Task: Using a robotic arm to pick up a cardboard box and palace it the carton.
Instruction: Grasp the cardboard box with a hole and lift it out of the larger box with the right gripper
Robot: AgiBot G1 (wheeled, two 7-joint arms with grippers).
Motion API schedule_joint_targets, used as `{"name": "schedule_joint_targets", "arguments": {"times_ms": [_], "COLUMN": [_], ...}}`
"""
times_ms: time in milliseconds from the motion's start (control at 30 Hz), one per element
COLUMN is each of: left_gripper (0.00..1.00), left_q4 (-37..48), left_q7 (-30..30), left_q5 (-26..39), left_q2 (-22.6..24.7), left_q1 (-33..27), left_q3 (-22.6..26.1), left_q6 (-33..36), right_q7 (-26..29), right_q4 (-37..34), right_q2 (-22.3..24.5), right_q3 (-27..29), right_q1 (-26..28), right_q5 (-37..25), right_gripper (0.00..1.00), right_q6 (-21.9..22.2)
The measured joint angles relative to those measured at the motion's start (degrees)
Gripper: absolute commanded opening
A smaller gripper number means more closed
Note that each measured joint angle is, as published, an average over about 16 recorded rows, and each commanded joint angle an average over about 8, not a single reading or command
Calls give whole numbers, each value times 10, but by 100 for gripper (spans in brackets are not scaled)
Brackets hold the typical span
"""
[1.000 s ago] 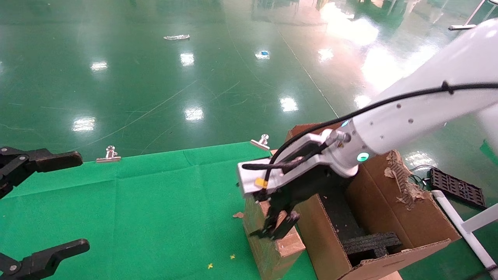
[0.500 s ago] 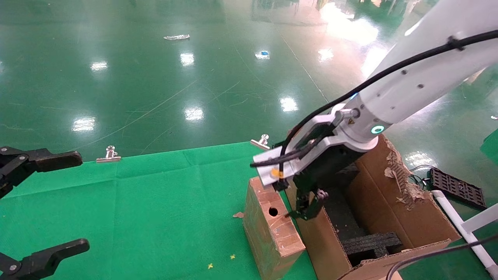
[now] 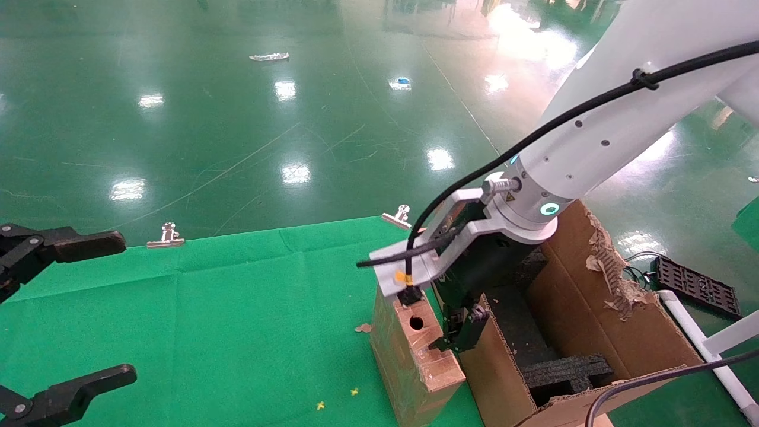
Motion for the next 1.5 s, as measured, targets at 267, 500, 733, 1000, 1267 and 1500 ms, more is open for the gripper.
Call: {"name": "schedule_joint_targets", "arguments": {"times_ms": [267,500,733,1000,1267,1500], "left_gripper": [100,100,100,100,65,12], "left_q4": [0,0,0,0,0,0], "left_q7": [0,0,0,1,1,1], "left_q5": [0,0,-1,-1,-1,-1], "left_q2": [0,0,0,-1,-1,-1], "left_q1": [0,0,0,0,0,0], "left_q3": [0,1,1,1,2,2], "left_q6": [0,0,0,-1,-1,-1], "right_q7": [180,302,343,356,369,382], "right_q4": [-57,-112,-133,-132,-117,-99], "right_q2": [-4,-13,-23,-35,-43,-42], "right_q3": [-18,-38,-54,-65,-75,-82], "right_q1": [4,-1,-11,-28,-38,-42], "right_q5": [43,72,78,72,53,40], "right_gripper": [100,100,100,51,0,0], "right_q6": [-7,-13,-5,11,24,30]}}
